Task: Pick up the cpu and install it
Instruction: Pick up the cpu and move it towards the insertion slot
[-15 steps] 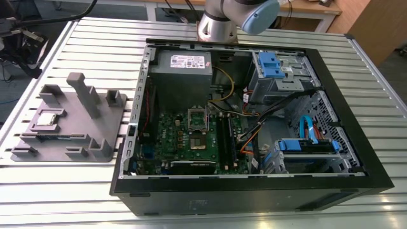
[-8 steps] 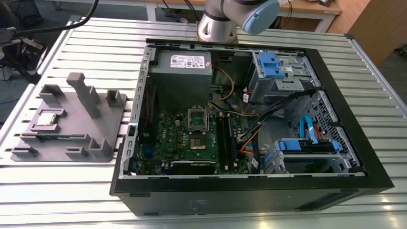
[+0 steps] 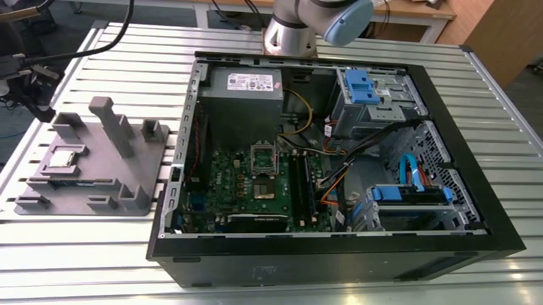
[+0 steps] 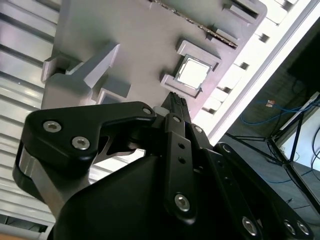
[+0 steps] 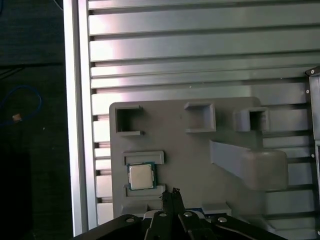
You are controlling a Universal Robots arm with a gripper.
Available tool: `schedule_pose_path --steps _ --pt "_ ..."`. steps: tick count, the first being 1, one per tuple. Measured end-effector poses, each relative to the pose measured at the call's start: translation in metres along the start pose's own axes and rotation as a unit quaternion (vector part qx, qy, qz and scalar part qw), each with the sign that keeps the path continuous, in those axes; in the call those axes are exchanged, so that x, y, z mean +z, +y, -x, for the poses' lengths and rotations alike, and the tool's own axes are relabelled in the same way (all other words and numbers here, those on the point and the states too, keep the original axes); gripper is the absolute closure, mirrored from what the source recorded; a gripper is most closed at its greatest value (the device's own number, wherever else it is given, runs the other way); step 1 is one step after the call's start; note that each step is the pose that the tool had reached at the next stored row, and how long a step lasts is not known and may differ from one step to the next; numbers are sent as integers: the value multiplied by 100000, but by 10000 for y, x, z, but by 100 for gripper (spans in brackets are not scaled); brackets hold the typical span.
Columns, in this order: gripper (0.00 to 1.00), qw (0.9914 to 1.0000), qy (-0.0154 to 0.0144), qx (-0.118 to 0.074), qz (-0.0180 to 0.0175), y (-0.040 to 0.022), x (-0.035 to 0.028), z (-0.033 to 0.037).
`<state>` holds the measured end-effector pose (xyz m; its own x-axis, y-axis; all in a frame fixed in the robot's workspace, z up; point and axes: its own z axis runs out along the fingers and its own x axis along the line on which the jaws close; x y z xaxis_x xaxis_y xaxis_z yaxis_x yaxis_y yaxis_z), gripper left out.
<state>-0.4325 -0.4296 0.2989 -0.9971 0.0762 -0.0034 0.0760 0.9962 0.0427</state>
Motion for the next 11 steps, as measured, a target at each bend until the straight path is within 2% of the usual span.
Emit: schedule_pose_path --steps 11 --pt "89 99997 764 39 -59 -76 188 -1"
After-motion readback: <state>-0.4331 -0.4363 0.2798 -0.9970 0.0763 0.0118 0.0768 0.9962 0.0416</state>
